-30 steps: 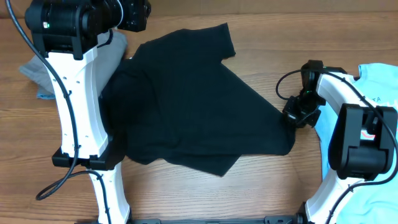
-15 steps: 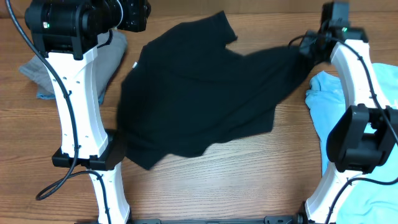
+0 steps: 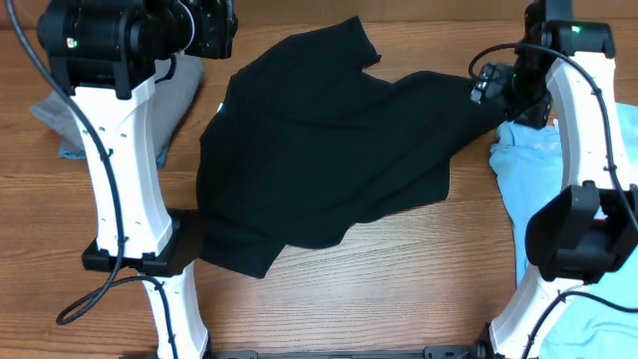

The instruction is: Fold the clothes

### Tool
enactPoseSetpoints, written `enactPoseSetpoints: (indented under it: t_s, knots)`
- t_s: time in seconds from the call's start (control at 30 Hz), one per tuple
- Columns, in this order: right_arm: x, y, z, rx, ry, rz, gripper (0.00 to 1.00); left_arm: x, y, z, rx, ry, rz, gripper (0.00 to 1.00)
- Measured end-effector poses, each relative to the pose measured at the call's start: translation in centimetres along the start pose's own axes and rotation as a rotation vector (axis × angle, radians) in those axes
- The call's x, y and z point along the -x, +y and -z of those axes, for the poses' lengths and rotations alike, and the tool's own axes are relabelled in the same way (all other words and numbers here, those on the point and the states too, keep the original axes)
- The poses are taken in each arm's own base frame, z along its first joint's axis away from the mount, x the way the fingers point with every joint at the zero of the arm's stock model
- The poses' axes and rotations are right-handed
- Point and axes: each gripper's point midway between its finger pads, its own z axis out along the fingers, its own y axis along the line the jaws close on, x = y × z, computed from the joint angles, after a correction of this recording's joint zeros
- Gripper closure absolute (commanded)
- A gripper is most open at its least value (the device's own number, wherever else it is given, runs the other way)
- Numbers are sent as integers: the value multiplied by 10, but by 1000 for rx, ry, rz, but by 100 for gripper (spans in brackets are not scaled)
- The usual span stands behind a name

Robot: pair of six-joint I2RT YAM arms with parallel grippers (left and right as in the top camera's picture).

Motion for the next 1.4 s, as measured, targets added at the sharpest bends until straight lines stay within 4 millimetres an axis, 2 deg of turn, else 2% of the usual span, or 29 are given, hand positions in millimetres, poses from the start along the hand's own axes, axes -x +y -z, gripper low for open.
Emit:
enactPoseSetpoints:
  t_s: [0.1,0.17,0.27,0.37,0.43,0.57,0.73,0.8,0.83,0.87,0.93,1.03,1.13,1.23,1.3,1.4]
  knots:
    - [-22,0,17,20,50,-30,11,2,1,21,19,-34,-3,27]
    - [-27,2,26,37,47,-43,11,6,-2,42,24,-77,-9,25]
    - [-30,3,20,52,49,-61,14,9,-5,72,28,-136,-16,25]
    - [-49,-3,-12,39,133,-85,20,10,-8,93,31,-179,-21,24]
    - [-69,-8,-45,38,209,-104,22,11,-9,101,32,-194,-23,23]
    - [-102,-10,-97,81,310,-135,28,9,-9,105,35,-194,-21,20]
    - [-131,-6,-137,171,358,-160,28,0,-7,98,38,-141,-13,22]
    - [-133,-2,-144,206,354,-169,33,-5,-6,93,38,-114,-9,22]
    - [-130,2,-144,242,337,-169,41,-7,-6,89,39,-96,-7,23]
    - [-127,6,-145,269,318,-168,56,-9,-5,85,39,-81,-5,23]
    - [-121,12,-147,310,289,-159,78,-14,-4,76,41,-46,-2,24]
    - [-127,11,-149,307,312,-158,94,-23,1,63,58,12,5,24]
    - [-141,2,-144,252,376,-182,96,-32,5,51,70,64,11,24]
    - [-149,-17,-126,121,416,-186,96,-41,7,40,75,116,15,25]
    - [-145,-30,-102,33,397,-173,96,-49,9,32,76,156,19,25]
    - [-138,-42,-54,-57,334,-156,96,-56,10,23,79,195,23,26]
